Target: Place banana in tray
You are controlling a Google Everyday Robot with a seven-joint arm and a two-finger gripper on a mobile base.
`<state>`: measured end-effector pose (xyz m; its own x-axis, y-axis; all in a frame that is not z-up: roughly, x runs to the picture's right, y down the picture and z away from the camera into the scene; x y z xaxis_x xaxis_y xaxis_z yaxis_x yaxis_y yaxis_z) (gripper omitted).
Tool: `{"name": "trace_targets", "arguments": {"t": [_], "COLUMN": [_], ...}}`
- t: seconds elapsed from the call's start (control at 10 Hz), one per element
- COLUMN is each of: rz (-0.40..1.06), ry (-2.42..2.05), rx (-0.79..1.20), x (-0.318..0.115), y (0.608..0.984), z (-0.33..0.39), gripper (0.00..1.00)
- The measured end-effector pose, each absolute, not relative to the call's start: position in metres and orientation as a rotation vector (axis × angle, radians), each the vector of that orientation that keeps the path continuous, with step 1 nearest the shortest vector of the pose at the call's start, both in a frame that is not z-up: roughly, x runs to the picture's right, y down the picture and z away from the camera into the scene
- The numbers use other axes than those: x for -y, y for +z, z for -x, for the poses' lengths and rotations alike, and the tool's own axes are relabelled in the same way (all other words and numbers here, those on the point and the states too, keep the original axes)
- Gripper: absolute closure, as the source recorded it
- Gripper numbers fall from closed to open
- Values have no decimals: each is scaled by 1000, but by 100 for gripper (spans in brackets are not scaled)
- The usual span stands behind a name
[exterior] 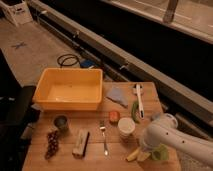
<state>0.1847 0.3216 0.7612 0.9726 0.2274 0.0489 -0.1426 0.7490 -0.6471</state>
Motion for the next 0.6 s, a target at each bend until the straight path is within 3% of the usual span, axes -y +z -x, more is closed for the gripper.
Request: {"name": "trace_targets", "arguments": {"t": [0.4,0.6], "rz": [693,696], "ry": [200,198], "rx": [130,128], "x": [-317,-318], "y": [759,758], "z": [-183,-184], "gripper": [90,100]}}
